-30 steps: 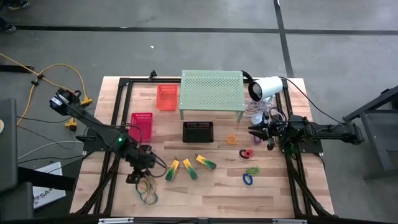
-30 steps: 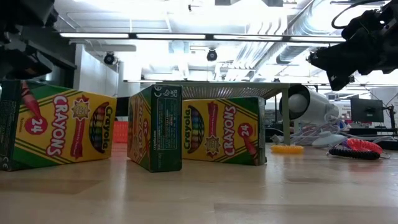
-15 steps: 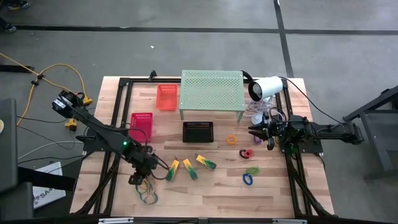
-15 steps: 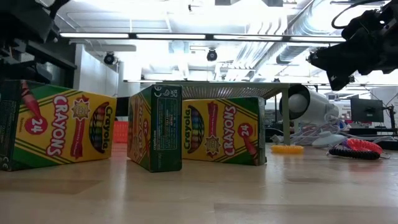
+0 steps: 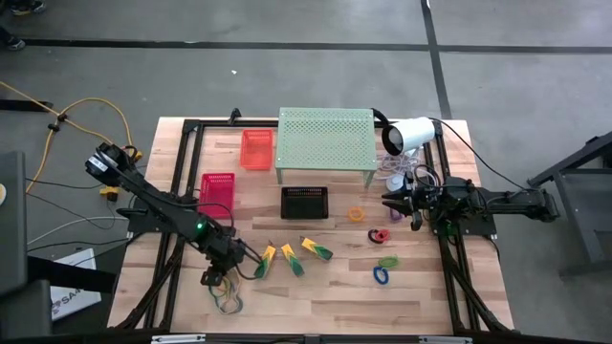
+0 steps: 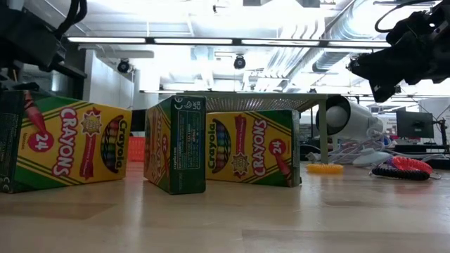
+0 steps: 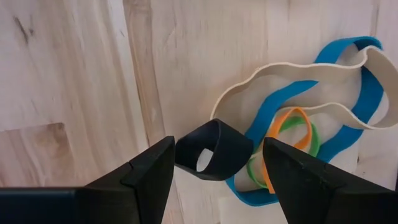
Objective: Pick & Place Office Desk Supplies
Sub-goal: Put the black rubber band into the orange bin on the shelf
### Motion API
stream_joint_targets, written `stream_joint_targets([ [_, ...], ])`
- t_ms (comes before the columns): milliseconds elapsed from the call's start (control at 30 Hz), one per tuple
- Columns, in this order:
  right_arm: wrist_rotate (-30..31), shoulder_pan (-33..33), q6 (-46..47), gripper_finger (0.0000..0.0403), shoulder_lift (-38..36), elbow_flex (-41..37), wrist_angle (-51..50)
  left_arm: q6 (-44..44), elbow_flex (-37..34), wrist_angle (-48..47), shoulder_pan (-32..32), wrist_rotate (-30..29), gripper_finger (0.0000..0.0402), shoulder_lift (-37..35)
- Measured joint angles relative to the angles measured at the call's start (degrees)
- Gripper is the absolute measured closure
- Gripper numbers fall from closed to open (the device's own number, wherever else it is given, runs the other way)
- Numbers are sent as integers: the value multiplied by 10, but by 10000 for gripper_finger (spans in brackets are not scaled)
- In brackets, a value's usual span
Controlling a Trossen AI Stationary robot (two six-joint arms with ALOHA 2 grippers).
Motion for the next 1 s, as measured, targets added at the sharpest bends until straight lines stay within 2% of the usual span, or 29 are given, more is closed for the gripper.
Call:
stream_joint_targets([
  [200,0,0,0,313,0,0,0,0,0,0,0,0,172,0],
  [633,0,0,0,313,0,0,0,0,0,-1,0,0,251,0],
  [1000,0,0,0,313,0,0,0,0,0,-1,0,0,289,-1],
])
